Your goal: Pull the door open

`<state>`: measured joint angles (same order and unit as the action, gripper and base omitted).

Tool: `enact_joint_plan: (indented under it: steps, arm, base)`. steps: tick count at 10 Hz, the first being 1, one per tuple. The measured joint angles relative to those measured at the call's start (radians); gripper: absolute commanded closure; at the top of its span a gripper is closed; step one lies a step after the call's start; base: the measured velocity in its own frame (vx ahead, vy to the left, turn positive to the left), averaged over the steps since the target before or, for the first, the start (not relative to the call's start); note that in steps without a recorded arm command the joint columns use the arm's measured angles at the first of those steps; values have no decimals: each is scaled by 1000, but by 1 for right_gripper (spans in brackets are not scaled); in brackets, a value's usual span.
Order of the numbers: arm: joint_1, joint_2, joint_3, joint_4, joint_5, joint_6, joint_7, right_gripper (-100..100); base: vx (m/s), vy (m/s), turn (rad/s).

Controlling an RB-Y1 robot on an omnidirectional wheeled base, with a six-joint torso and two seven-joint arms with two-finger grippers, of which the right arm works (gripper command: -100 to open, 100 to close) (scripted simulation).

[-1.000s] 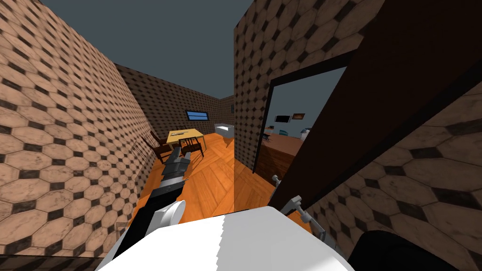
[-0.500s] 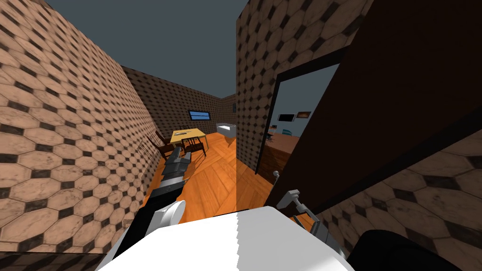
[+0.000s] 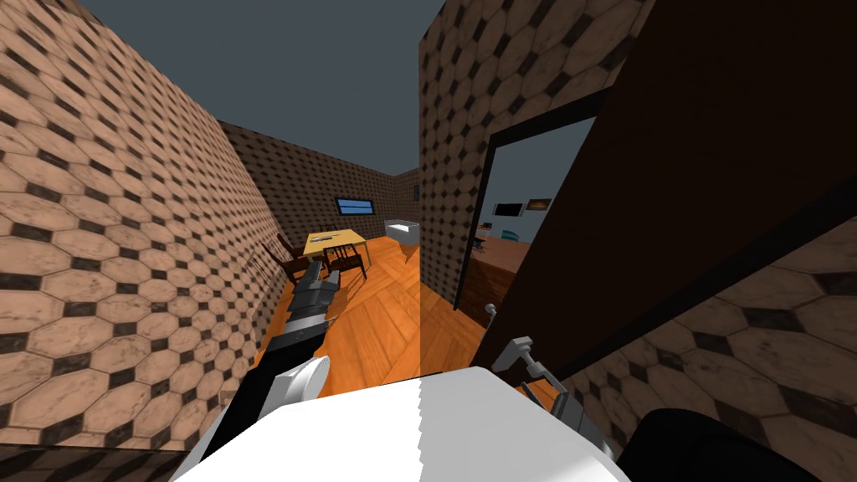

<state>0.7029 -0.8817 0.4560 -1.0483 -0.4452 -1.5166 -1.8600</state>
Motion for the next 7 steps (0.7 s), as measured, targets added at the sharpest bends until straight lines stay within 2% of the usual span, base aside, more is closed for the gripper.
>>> enact_joint_plan:
  steps: [1,2,4,7]
  arm:
    - [-8,2,3,23,2,-12,-9,100]
    - [6,-2,1,0,-1,-4,-4,100]
    - [5,2,-7,47,-25,-14,-22,100]
    - [-1,27,-6,136,-57,-51,-54,100]
  base:
    - [1,-11,-6]
    - [-39,-32,166]
    - [-75,0,158]
    - [-99,12,165]
